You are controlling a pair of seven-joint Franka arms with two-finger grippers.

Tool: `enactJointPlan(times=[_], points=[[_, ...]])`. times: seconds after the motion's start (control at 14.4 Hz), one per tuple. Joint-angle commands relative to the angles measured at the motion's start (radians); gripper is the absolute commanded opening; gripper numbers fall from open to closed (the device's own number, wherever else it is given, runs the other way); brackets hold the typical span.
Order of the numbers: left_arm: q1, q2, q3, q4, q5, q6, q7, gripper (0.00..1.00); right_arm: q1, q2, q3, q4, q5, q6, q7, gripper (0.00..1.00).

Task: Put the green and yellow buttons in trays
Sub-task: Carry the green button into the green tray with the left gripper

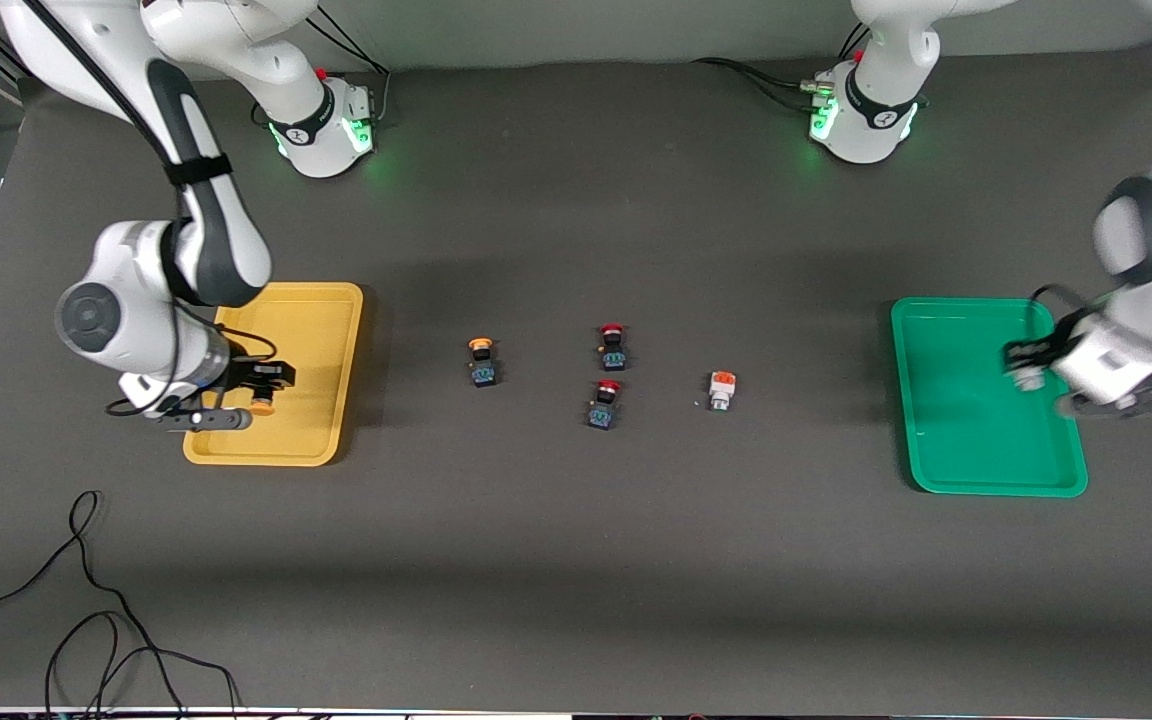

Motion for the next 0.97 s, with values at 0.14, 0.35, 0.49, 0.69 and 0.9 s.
enactJointPlan(times=[0.14,0.35,0.49,0.69,0.9], points=[[-0.020,0.187,-0.001,-0.001,0.027,0.180,-0.010,0.00,0.015,0.090,0.003,-0.045,0.019,0.141,-0.031,0.00],[-0.017,0.169,0.000,0.019,0.030,0.132,0.004,1.00,0.020,0.073,0.003,-0.045,0.019,0.116,-0.030,0.99],[-0.010,0.114,-0.001,0.094,0.030,-0.023,0.016,1.00,0.021,0.045,0.003,-0.025,0.020,0.034,-0.020,0.99],[0.009,0.040,-0.003,0.316,0.018,-0.375,0.088,1.00,0.024,-0.039,0.001,0.028,0.020,-0.133,-0.007,1.00],[-0.021,0.032,-0.018,0.368,0.012,-0.419,0.070,1.00,0.050,-0.073,0.009,0.155,0.026,-0.331,0.120,1.00]])
